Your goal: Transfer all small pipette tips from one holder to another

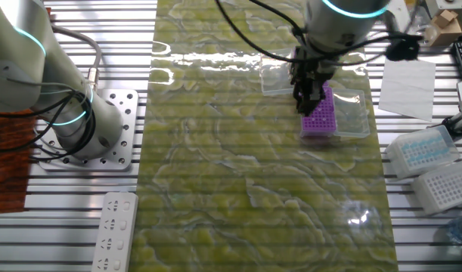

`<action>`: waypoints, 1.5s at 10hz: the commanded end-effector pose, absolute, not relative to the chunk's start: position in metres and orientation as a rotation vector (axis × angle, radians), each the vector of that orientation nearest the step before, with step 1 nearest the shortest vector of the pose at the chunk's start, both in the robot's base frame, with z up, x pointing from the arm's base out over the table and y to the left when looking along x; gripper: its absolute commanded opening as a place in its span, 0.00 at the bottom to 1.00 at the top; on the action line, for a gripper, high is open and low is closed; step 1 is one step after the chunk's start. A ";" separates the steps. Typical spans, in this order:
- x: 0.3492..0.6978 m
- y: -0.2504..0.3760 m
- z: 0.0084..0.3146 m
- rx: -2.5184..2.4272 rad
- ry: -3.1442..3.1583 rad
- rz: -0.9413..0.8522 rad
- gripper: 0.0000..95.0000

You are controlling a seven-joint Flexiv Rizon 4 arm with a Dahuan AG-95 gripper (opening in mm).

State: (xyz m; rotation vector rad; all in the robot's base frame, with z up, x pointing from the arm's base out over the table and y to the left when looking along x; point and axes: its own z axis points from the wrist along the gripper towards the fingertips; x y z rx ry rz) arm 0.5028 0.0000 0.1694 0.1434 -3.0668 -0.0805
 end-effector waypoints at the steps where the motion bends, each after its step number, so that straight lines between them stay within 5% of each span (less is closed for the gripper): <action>1: 0.500 0.000 0.170 0.144 -3.067 -0.082 0.00; 15: 0.561 -0.004 0.103 0.276 -3.092 -0.081 0.00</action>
